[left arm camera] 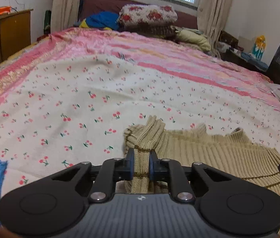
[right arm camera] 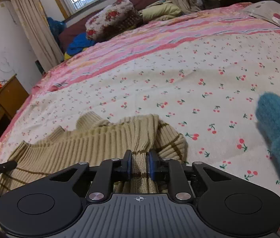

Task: Fold small clothes
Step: 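Lift the hem with both tools, fold it toward the collar, and open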

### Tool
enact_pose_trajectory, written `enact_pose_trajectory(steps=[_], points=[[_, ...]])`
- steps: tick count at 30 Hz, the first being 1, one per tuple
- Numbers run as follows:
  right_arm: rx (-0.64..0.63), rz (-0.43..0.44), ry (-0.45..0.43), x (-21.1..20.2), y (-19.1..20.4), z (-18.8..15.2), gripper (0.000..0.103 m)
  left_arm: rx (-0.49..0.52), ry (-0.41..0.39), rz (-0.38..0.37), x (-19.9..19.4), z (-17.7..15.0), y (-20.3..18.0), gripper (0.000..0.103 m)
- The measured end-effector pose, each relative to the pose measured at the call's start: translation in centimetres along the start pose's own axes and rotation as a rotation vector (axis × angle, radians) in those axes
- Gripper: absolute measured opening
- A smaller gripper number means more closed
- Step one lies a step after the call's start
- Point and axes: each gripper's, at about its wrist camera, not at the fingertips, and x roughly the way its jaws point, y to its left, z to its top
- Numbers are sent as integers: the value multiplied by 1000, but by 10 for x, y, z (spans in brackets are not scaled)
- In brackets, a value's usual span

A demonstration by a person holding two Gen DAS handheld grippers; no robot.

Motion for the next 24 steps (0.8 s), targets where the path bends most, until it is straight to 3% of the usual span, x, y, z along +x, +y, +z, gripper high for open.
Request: enact_pose_trajectory(steps=[3,6,9,12,14,15,19,22,24], points=[[-27,32,-35,-11,8,5,11,-15,-15,-15,-10,2,3,20],[-46,54,-62,-16,17,9,11,0,-36,18,-11,1,3,20],[-64,28,-31,-4,20,9,11,-9,4,8,-2,-3,5,21],[-42,6,-11,4,15,8,11,-12,-11,7,-4,-6,8,26],[-29,8,-21,3,13,11,10,2,-25,13,-6,-7,8,24],[-30,20,-35,0,15,13,10,13,-37,18,-8,-7,7,17],[-39,60,-123,-17,21,23,10,18,-83,34,-17,-6,7,15],[-32,20,-113,-9,16,21,10,-33,-97,38,-20,-7,14,15],[-69,-67,-64,10,12,14,10,-46,-83,60,-16,-11,17,15]])
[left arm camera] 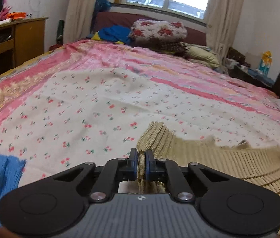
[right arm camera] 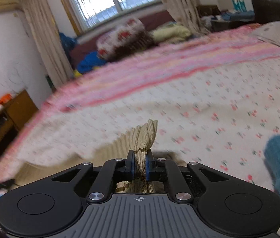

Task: Fold small clothes

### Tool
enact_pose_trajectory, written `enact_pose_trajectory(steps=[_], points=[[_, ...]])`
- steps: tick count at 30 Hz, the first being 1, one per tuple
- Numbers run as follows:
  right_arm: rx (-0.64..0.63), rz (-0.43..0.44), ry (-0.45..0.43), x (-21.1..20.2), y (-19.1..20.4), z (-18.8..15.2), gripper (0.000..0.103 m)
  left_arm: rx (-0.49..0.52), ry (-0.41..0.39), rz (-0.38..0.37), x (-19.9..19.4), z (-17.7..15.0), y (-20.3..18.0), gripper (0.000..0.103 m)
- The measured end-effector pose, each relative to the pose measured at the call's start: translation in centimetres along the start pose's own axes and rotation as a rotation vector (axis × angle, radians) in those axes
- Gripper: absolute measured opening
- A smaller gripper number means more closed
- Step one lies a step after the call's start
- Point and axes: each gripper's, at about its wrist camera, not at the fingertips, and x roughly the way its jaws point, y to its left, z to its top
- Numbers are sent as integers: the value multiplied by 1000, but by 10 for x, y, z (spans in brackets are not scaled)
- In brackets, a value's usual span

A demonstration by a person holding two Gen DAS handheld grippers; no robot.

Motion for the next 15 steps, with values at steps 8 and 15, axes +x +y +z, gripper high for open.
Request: enact_pose_trajectory(steps=[8,15], points=[[-25,-59,3,-3,-1,-2,19,-30,28,15,-8,-7,9,16],[-65,7,-89,-63,20,-14,20,-56,-20,-12,-53,-17,15,18]])
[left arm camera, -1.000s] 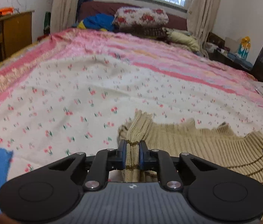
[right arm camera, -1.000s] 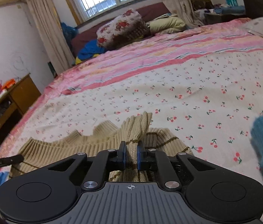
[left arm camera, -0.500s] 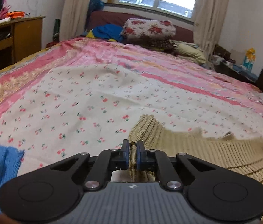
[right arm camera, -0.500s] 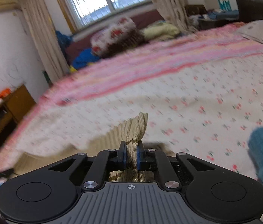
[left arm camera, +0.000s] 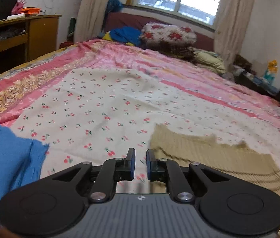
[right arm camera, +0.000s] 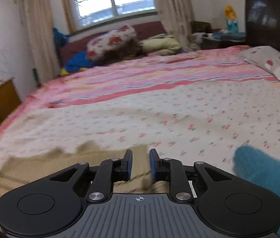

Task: Fold small clothes

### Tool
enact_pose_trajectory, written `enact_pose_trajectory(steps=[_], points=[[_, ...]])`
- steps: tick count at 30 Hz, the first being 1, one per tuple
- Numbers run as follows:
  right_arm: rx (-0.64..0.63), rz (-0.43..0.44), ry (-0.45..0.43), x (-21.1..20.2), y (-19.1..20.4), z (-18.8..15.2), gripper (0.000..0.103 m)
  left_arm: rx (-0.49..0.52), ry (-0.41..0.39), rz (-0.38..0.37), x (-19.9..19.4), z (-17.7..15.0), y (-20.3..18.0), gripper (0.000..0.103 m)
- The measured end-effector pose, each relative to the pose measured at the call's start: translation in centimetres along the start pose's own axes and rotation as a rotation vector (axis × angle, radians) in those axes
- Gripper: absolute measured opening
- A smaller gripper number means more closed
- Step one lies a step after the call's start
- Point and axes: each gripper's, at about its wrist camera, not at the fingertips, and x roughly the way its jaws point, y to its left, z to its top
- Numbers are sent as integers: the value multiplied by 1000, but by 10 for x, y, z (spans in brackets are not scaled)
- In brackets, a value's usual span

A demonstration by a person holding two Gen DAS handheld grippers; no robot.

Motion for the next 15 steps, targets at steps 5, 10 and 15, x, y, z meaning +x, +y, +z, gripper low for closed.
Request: enact_pose_trajectory(steps=[5,10,15], points=[[-36,128,74,-27,20,-45,20,68,57,-108,-23,-38,-20,20],[-67,41,172,-17,8,-70,9,118,144,-69,-13,-68,-26,20],[-54,13,185,-18,-2,-65,4,90,167,-40,-16,-67,-19,20]])
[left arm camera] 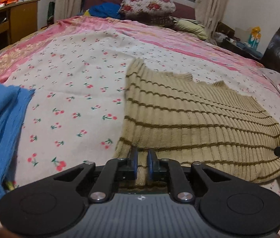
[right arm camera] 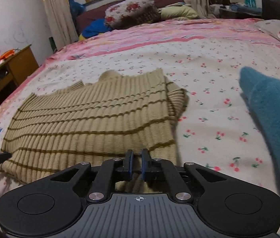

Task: Fold small clothes

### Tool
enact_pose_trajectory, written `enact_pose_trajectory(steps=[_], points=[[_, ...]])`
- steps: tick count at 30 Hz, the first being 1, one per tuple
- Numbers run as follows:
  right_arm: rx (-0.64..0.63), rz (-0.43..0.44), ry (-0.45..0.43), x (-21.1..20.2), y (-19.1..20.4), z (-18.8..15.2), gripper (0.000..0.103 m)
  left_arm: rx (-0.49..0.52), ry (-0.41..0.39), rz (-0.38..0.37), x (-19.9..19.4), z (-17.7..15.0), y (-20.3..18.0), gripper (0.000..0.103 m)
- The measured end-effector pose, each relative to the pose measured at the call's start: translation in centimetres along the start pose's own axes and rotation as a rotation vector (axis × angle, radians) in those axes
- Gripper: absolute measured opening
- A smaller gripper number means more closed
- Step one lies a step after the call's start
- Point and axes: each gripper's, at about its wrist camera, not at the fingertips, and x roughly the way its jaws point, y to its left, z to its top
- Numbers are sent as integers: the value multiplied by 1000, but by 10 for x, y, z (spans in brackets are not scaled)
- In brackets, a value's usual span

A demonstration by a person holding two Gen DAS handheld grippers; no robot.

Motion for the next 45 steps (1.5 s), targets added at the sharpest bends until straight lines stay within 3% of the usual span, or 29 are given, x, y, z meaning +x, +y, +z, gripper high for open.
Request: enact_pose_trajectory(steps=[2,5,7,10,18,25,31,35,42,45], points=[[3,-10,2,-5,4,2,5,-13,-12,9,-8,0,1,20],[-7,1,-41,-19,11,1,18,-41,-28,22,-15,-5,9,20],[-42,3,-52,-23,17,0,18,-60,-13,17,-14,-10,15,20],[-48,-34,57,-7,22,1,18,-81,-11,0,-16,-11,17,20],[-135,-1,15,-18,67,18,18,-100,-49,-36,-25,-13,22,22],[-219,55,54,5,121,23,21,-137,-86,-24,-33,-16,37,36],[-248,104,68,18,162,35,22,-136,-26,-53,-15,-21,37,40],[-285,126,75,27,183,43,27,-142,-31,-74,-15,-25,38,42],[-294,133,104,27,181,25,27,-203,-80,-146,-14,12,55,45],[-274,131,115,27,173,23,27,-198,-12,-204,15,34,56,48]])
